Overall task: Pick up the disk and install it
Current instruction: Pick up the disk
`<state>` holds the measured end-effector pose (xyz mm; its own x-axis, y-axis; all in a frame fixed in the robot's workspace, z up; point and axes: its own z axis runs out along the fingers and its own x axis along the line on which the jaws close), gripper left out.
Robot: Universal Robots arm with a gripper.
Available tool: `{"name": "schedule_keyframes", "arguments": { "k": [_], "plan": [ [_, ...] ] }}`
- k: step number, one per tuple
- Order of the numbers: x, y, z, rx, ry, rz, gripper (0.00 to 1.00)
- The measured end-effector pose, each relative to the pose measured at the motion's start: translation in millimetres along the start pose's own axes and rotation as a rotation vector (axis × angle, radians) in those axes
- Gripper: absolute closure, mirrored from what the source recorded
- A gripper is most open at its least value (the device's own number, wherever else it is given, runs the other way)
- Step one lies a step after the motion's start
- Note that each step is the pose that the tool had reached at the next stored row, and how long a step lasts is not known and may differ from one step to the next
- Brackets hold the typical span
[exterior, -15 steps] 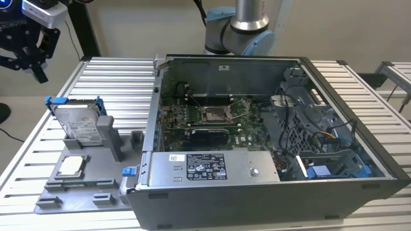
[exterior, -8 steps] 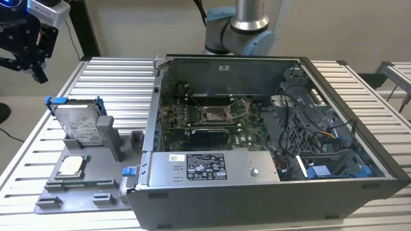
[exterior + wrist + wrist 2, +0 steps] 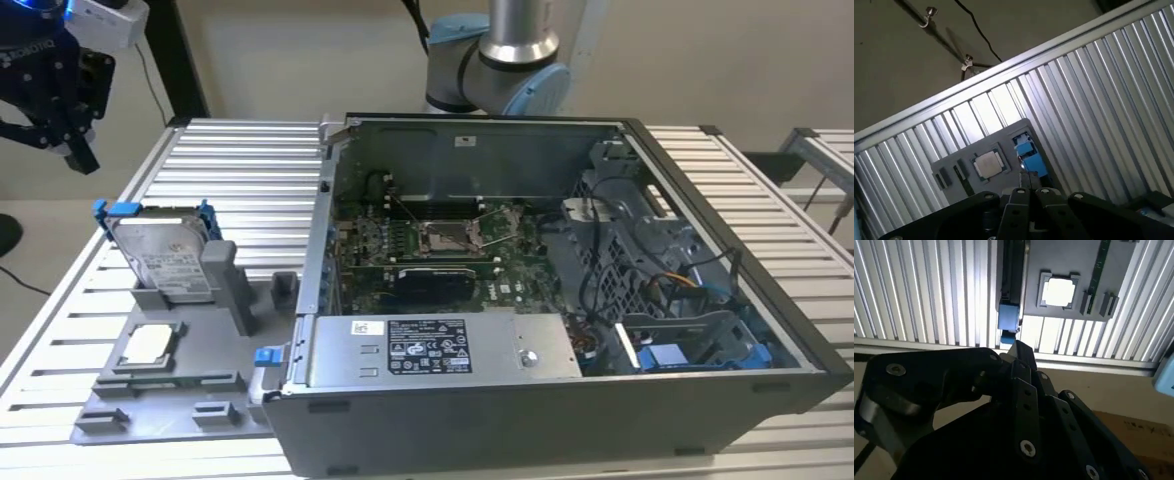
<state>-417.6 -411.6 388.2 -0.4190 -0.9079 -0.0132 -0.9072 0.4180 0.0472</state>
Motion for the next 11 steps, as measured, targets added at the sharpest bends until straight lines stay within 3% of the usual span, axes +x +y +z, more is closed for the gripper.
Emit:
{"name": "schedule_keyframes", "arguments": {
  "k": [11],
  "plan": [
    [0.0,-0.1,0.8,0.0064,0.0065,-0.2,1.0]
  ]
}}
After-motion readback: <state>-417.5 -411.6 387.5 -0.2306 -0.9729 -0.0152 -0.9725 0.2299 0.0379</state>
